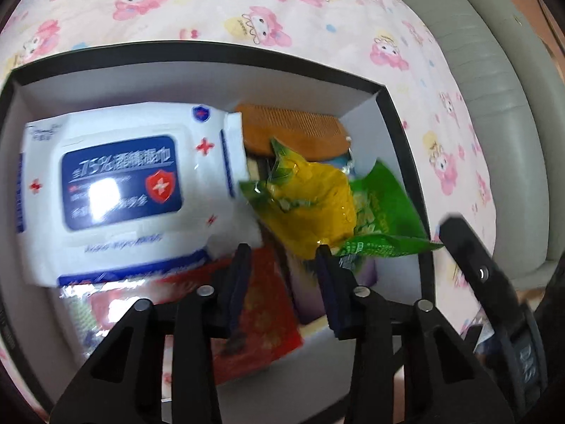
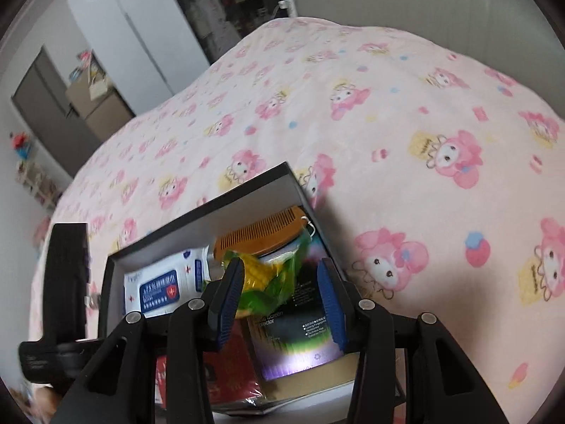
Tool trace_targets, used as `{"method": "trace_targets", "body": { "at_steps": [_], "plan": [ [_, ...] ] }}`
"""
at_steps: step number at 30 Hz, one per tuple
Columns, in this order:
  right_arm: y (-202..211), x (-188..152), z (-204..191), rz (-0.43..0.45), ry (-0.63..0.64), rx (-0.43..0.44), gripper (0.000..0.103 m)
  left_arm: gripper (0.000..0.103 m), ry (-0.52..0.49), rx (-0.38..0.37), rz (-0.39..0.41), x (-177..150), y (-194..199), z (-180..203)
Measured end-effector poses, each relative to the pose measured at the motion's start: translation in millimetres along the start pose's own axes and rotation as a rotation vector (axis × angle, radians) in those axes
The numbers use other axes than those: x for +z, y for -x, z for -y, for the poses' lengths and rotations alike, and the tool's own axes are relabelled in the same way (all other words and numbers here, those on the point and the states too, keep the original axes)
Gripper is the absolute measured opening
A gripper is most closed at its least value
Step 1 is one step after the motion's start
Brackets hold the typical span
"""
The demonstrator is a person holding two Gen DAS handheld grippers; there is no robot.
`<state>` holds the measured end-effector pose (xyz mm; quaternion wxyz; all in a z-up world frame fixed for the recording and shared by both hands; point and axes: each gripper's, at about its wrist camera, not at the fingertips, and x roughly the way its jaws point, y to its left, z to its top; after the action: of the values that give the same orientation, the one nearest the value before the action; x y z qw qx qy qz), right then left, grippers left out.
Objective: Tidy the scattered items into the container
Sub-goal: 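Lower the bag into the box and open the left gripper, then withdraw the left tool and move it toward the black square frame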
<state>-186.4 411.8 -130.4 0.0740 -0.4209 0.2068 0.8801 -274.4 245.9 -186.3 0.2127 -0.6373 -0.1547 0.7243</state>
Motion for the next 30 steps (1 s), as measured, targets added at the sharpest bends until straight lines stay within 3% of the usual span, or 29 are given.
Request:
{"method": "trace_targets", "body": {
  "at_steps": [3,6,14,21,25,30],
  "plan": [
    [-7,2,3,-0.019,-0.014,-0.01,0.04,0.028,0.007,-0.003,0.026,11,-4,6],
    [-14,1,-3,-0.049,0.019,-0.001,0.04,0.028,0.015,-0.064,0.019,14,-5,6],
    [-19,-9,-21,-0.093,0.111,0.043,0.04,0.031,-0.002,-0.117,0.051,-3,19,-5],
    [-12,-19,-37,-0.077,0.161,0.01,0.04,0.039,-0.076,-0.078,0.153,-25,61,-8],
    [-1,-28,-53,-0.068,0.218,0.034,0.04,0.042,-0.093,-0.071,0.2,-40,85,-14],
    [26,-47,-85,0.008,0.331,0.042,0.04,0.042,-0.12,-0.04,0.261,-69,123,-29]
  ]
}}
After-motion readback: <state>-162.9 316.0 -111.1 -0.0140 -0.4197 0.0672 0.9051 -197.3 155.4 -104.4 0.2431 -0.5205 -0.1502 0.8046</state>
